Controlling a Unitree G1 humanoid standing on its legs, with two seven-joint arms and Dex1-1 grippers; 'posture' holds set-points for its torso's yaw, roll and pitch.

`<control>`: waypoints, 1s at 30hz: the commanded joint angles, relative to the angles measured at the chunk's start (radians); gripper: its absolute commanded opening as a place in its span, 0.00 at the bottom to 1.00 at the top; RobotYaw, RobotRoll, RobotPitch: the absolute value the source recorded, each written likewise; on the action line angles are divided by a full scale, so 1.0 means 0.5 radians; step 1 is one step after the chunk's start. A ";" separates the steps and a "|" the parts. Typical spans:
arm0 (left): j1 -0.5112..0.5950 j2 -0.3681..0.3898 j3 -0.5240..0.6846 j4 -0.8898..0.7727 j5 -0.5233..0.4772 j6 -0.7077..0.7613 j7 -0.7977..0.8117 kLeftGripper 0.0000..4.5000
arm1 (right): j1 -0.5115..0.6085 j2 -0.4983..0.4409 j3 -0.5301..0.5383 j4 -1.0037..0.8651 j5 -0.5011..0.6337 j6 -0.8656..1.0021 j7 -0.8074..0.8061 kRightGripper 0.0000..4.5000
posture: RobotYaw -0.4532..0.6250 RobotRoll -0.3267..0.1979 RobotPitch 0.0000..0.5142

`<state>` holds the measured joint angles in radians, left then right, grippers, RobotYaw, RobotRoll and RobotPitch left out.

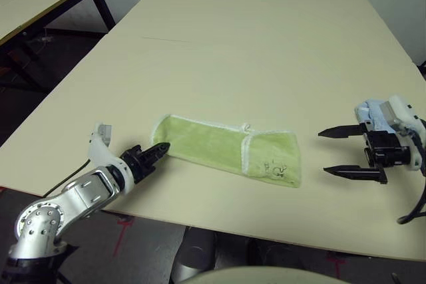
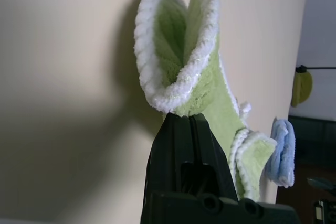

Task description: Fold the towel and set it aside.

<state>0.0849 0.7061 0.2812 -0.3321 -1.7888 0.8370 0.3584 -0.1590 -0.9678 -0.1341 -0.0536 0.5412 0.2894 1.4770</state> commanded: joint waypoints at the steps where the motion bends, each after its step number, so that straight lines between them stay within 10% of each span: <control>1: -0.111 0.100 -0.087 -0.055 0.008 0.131 -0.135 0.01 | -0.026 -0.026 0.005 -0.013 -0.001 0.024 0.008 1.00 | 0.63 0.62 0.22; 13: -1.067 0.069 -0.699 0.059 0.232 0.587 -0.782 0.01 | 0.016 -0.081 -0.053 -0.039 0.011 0.076 0.002 1.00 | 0.59 0.62 0.20; 30: -1.624 -0.373 -1.368 0.473 1.548 0.671 -1.901 0.01 | 0.239 -0.118 -0.212 -0.162 0.032 0.104 -0.078 1.00 | 0.53 0.62 0.19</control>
<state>-0.7166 0.5232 -0.3785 -0.1116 -1.0626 1.1826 -0.5551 -0.0513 -1.0161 -0.2199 -0.1140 0.5487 0.3333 1.4437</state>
